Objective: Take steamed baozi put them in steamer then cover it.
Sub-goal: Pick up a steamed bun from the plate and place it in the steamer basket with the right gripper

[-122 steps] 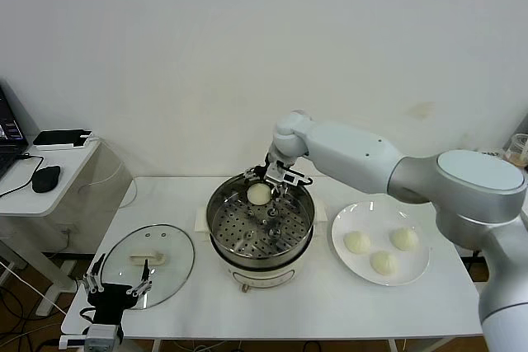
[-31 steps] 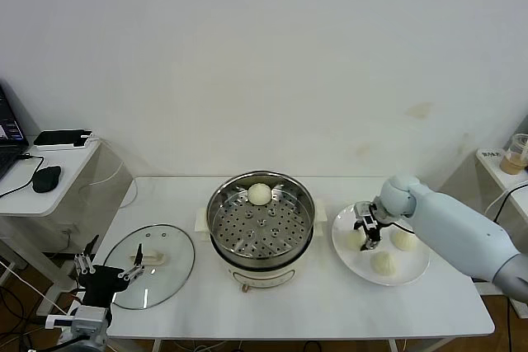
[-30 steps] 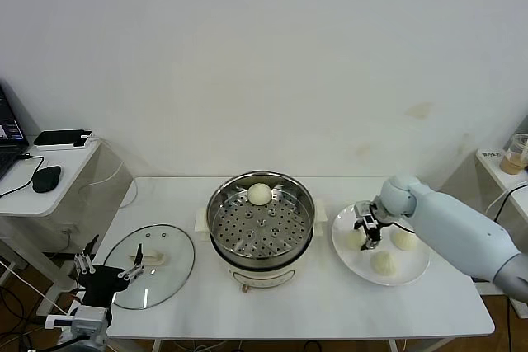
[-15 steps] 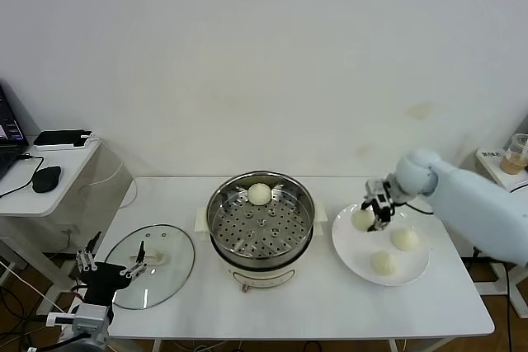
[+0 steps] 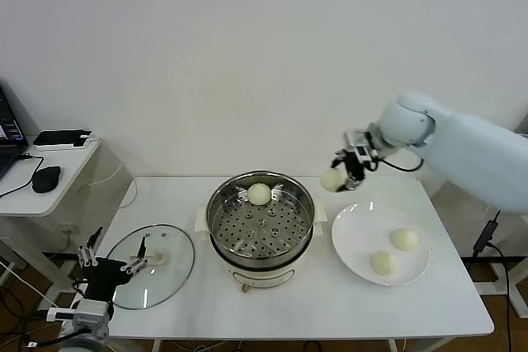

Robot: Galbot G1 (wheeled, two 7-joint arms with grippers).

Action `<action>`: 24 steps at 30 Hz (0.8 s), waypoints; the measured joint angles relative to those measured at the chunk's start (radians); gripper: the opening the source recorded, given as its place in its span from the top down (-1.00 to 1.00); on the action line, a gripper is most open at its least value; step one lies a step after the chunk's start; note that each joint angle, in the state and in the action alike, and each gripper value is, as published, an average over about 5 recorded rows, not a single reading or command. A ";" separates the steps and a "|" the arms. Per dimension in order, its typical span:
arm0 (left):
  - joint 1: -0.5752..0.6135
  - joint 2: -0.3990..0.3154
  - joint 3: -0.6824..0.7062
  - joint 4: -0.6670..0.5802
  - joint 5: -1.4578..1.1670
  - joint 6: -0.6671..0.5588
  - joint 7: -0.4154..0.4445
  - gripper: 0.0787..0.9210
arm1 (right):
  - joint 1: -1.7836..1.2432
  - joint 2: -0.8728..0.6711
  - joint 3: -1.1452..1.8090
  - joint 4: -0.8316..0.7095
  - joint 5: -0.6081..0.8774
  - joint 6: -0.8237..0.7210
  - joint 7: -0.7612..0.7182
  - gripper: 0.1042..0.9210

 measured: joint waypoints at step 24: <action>0.014 -0.024 -0.032 -0.016 -0.012 -0.003 0.000 -0.77 | -0.099 0.453 -0.080 -0.248 0.143 -0.186 0.123 -0.28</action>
